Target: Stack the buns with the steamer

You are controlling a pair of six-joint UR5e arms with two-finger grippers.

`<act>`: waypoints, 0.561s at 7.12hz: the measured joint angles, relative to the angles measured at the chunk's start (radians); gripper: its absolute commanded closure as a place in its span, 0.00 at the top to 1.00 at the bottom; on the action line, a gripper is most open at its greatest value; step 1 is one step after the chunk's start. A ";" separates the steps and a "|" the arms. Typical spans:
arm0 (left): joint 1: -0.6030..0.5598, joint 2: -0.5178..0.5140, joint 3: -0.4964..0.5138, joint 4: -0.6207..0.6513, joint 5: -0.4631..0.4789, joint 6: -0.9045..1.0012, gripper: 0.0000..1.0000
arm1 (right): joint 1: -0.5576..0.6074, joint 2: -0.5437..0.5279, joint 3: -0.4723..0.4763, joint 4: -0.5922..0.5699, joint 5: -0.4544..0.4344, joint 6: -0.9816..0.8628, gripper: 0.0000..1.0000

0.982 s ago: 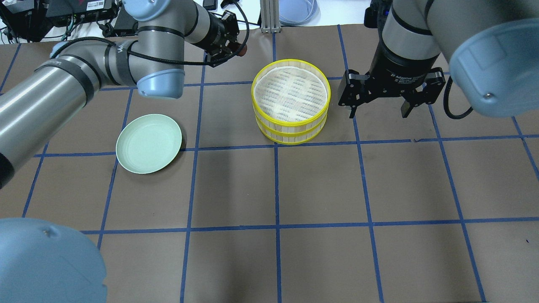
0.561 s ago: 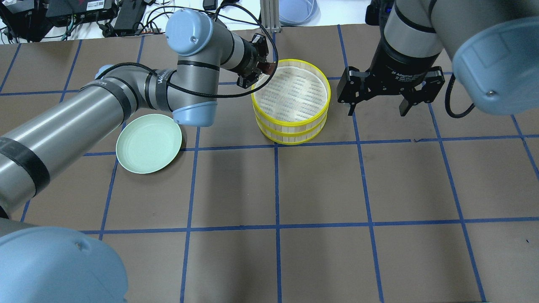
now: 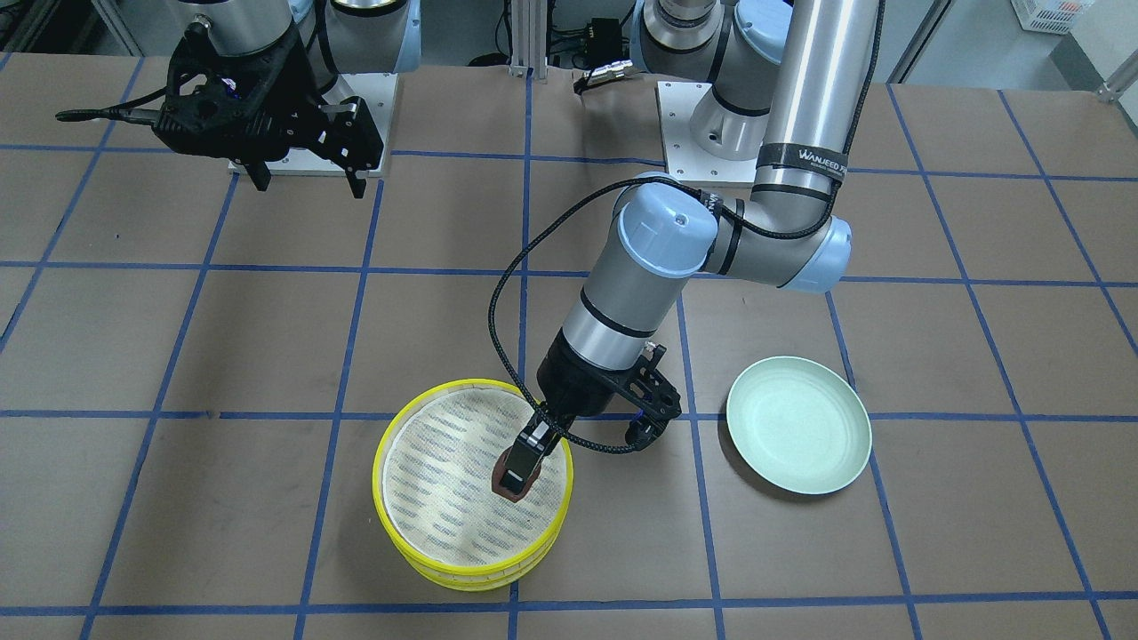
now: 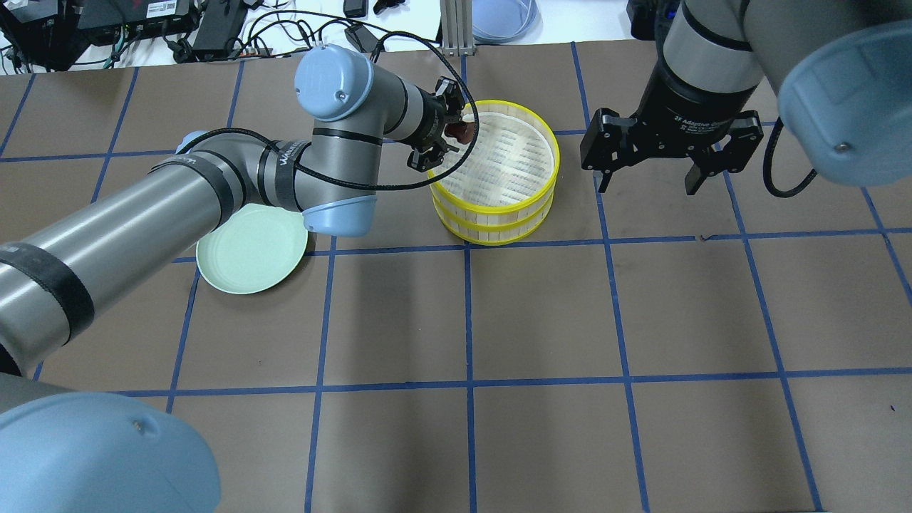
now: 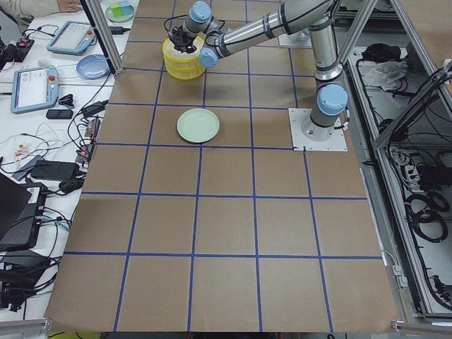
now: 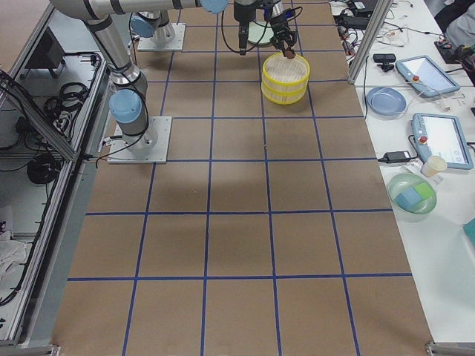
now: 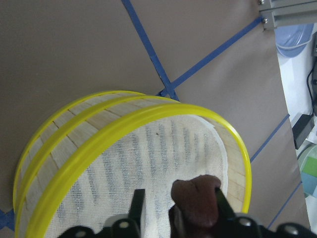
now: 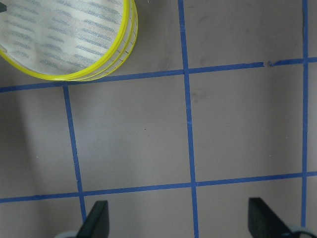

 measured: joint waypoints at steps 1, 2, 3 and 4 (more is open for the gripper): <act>0.000 0.003 0.003 0.001 -0.002 0.000 1.00 | 0.000 0.000 0.001 0.002 0.000 -0.007 1.00; 0.002 0.006 0.006 0.001 -0.004 0.006 1.00 | -0.001 0.000 0.001 0.003 -0.001 -0.011 1.00; 0.004 0.009 0.008 0.001 -0.006 0.012 1.00 | -0.001 0.000 0.001 0.004 -0.001 -0.012 1.00; 0.006 0.013 0.010 0.001 -0.006 0.014 1.00 | -0.001 0.000 0.002 0.005 -0.001 -0.012 1.00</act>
